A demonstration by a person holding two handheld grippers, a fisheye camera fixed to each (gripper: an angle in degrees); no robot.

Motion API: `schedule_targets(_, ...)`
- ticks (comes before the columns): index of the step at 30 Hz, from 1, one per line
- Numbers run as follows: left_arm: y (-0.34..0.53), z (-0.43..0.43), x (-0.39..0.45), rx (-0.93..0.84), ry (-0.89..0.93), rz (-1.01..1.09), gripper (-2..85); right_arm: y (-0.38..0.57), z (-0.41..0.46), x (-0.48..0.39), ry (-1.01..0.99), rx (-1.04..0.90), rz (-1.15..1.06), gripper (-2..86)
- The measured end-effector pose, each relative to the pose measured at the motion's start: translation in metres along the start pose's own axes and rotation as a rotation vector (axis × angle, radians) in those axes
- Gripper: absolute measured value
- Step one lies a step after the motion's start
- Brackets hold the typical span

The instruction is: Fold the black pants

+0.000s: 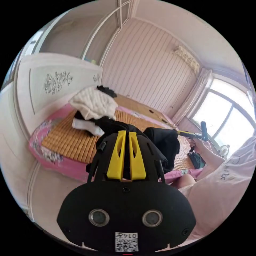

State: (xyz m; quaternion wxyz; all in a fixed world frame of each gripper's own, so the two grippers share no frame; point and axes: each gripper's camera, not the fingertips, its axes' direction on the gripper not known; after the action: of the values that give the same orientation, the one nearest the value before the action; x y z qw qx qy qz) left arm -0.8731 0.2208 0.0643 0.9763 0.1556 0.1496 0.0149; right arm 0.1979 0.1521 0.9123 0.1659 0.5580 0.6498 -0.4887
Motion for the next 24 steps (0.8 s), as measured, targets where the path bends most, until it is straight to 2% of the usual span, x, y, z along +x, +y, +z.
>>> schedule_targets(1, 0.028, 0.021, -0.01, -0.114, -0.005, -0.105, -0.6, 0.022, 0.023, 0.007, 0.007, -0.084, 0.035, 3.4)
schedule_targets(2, 0.04, 0.029, -0.013, -0.153, 0.005, -0.147, -0.6, 0.029, 0.031, 0.008, -0.007, -0.105, 0.046, 4.1)
schedule_targets(5, 0.076, 0.038, -0.017, -0.168, 0.034, -0.263, -0.3, 0.036, 0.056, -0.01, -0.207, -0.082, 0.036, 9.8)
schedule_targets(7, 0.075, 0.032, -0.015, -0.148, 0.029, -0.28, 0.2, 0.022, 0.079, -0.052, -0.411, -0.107, -0.127, 13.2)
schedule_targets(8, 0.073, 0.03, -0.015, -0.144, 0.028, -0.279, 0.4, 0.018, 0.085, -0.066, -0.447, -0.118, -0.177, 13.8)
schedule_targets(10, 0.062, 0.028, -0.012, -0.132, 0.022, -0.255, 0.9, 0.008, 0.101, -0.125, -0.538, -0.146, -0.424, 16.5)
schedule_targets(13, 0.052, 0.033, -0.004, -0.137, 0.022, -0.222, 0.9, 0.005, 0.117, -0.192, -0.556, -0.175, -0.712, 17.7)
schedule_targets(15, 0.049, 0.036, 0.0, -0.143, 0.006, -0.215, 0.5, 0.006, 0.13, -0.214, -0.471, -0.225, -0.787, 15.7)
schedule_targets(17, 0.048, 0.036, 0.001, -0.149, -0.014, -0.211, -0.2, 0.004, 0.137, -0.212, -0.379, -0.254, -0.772, 9.0)
schedule_targets(19, 0.05, 0.026, -0.002, -0.092, -0.011, -0.223, -0.8, -0.001, 0.129, -0.181, -0.439, -0.222, -0.674, 4.6)
schedule_targets(24, 0.06, 0.023, -0.029, -0.112, -0.066, -0.343, -0.7, -0.002, 0.115, -0.096, -0.478, -0.227, -0.443, 2.6)
